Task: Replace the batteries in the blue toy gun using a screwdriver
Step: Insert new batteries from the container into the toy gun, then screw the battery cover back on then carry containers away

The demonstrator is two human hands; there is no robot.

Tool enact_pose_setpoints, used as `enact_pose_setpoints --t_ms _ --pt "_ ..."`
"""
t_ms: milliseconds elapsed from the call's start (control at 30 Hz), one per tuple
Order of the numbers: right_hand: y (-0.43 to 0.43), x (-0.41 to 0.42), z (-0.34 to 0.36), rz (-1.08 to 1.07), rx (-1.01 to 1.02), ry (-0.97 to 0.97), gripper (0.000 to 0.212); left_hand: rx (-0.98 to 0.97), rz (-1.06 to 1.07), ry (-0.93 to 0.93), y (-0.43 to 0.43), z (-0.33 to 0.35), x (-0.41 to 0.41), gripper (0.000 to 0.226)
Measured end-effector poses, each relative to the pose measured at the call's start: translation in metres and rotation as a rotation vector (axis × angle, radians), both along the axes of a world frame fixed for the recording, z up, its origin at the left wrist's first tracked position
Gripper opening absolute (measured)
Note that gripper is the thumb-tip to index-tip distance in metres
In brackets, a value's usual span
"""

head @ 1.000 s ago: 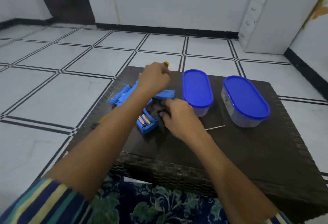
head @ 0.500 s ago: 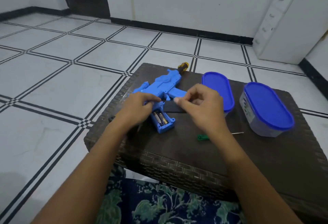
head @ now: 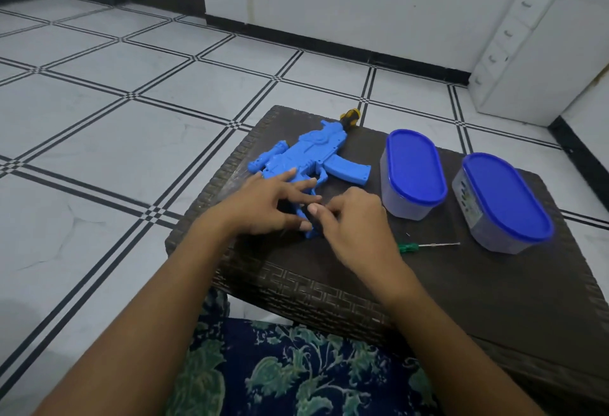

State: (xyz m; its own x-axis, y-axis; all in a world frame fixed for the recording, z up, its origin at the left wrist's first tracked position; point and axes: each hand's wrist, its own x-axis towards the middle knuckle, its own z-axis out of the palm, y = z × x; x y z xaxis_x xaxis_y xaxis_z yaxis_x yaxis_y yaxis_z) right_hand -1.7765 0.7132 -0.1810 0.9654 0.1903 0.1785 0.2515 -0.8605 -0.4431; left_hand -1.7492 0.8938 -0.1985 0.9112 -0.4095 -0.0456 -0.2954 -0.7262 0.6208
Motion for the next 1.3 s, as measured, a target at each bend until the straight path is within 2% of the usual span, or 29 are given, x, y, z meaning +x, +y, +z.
enact_pose_setpoints --t_ms 67,167,233,433,500,600,700,767,867,1000,1067,1167,1300 --pt "-0.012 0.000 0.007 0.121 -0.025 0.128 0.025 -0.031 -0.005 0.005 0.001 -0.001 0.001 0.045" --pt "-0.027 0.003 0.012 0.244 -0.065 0.307 0.049 -0.071 0.019 0.021 0.000 0.001 0.003 0.037" --pt "-0.030 0.006 0.011 0.308 -0.102 0.330 0.057 -0.064 0.042 0.020 -0.002 0.001 0.003 0.035" --pt "-0.034 0.010 0.006 0.383 -0.077 0.272 0.049 0.013 0.064 -0.025 -0.007 0.011 0.003 0.051" --pt "-0.035 0.008 0.005 0.416 -0.125 0.240 0.047 0.007 0.073 -0.030 -0.006 0.012 0.004 0.052" --pt "-0.036 0.004 0.003 0.446 -0.236 0.092 0.036 -0.019 0.065 -0.016 -0.004 0.012 0.005 0.049" --pt "-0.031 0.003 0.002 0.435 -0.250 -0.016 0.026 -0.051 0.062 0.010 -0.002 0.011 0.005 0.048" --pt "-0.029 0.003 0.001 0.447 -0.240 0.011 0.025 -0.051 0.068 0.004 -0.002 0.011 0.004 0.051" --pt "-0.029 0.005 0.003 0.447 -0.186 0.112 0.034 -0.025 0.088 -0.020 -0.004 0.011 0.003 0.053" --pt "-0.024 0.012 0.001 0.396 -0.167 0.072 0.024 0.000 0.130 -0.094 -0.004 0.007 0.001 0.057" --pt "-0.022 0.016 0.000 0.335 -0.148 0.112 0.023 -0.059 0.180 -0.119 -0.005 0.005 -0.001 0.069" --pt "-0.023 0.020 0.001 0.286 -0.044 0.188 0.040 -0.168 0.254 -0.108 -0.011 0.006 -0.001 0.084" --pt "-0.023 0.020 -0.005 0.358 -0.112 0.068 0.036 -0.077 0.354 -0.164 -0.016 0.005 0.007 0.064"
